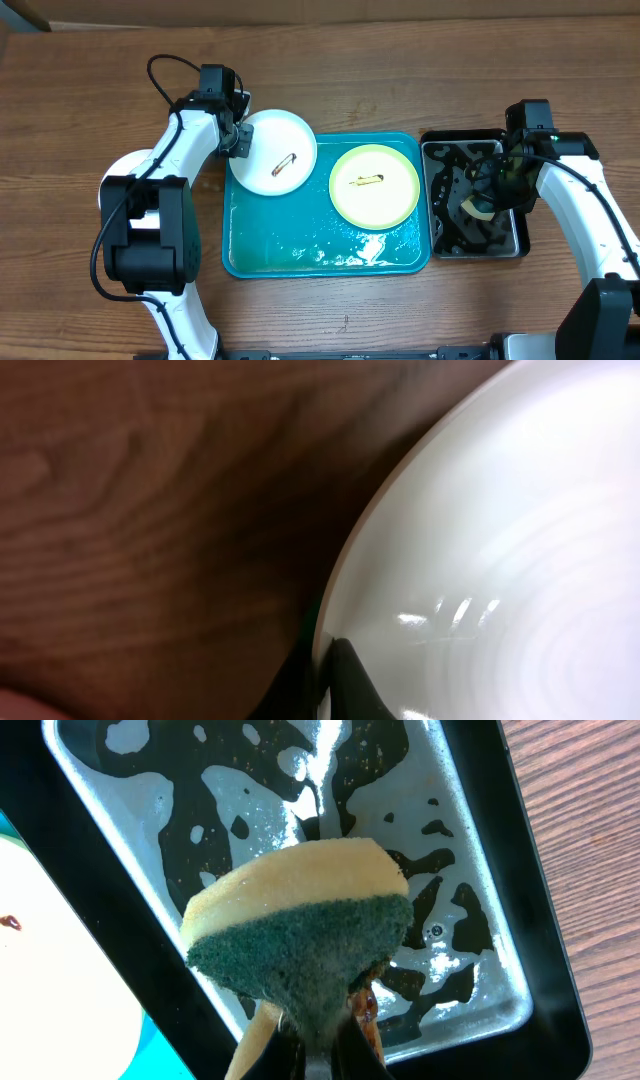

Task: Clean dirty plates on tray and stack at the side

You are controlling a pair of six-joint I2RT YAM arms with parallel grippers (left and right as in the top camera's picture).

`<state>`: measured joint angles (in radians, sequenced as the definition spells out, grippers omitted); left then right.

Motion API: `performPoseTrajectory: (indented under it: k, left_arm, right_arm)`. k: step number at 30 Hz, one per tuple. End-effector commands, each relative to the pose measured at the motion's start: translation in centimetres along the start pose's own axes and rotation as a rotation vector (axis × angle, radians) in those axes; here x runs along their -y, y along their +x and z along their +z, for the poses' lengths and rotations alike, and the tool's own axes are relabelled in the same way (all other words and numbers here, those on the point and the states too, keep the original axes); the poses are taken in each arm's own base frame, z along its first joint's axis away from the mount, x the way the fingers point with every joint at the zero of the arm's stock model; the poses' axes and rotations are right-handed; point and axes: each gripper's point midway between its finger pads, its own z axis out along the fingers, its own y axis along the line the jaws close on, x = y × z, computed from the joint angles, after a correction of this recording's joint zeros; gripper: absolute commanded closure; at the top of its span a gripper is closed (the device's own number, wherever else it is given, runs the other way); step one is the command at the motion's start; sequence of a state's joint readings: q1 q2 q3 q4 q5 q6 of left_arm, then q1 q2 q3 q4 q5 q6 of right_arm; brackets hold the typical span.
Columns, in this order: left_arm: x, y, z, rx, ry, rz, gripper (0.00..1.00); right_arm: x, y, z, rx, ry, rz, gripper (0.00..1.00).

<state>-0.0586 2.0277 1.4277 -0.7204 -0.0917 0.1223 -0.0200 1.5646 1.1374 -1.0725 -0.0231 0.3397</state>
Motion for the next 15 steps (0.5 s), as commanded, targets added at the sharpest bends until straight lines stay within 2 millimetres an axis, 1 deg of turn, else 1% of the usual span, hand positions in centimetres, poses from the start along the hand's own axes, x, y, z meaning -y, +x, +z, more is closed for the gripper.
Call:
performPoseTrajectory:
  k: [1,4,7,10,13,15]
  left_arm:
    - [-0.4,3.1,0.5,-0.120,-0.035,-0.049,0.96]
    - [0.0,6.1,-0.2,-0.243,-0.032,-0.170,0.96]
    - [1.3,8.4,-0.9,-0.345,0.020,-0.224,0.96]
    - [2.5,10.2,-1.7,-0.429,0.082,-0.243,0.96]
    - [3.2,11.3,-2.4,-0.485,0.109,-0.262,0.96]
    - [3.4,11.7,-2.6,-0.505,0.120,-0.265,0.96]
  right_arm:
    - [0.0,0.0,0.2,-0.004,-0.004,0.004,0.96]
    - [-0.2,0.1,0.2,-0.010,-0.018,0.003,0.96]
    - [-1.6,0.6,0.1,-0.035,-0.093,-0.048,0.96]
    - [-4.2,1.6,-0.3,-0.074,-0.219,-0.114,0.96]
    - [-8.3,3.2,-1.1,-0.113,-0.391,-0.220,0.96]
    - [-10.8,4.3,-1.7,-0.125,-0.466,-0.280,0.96]
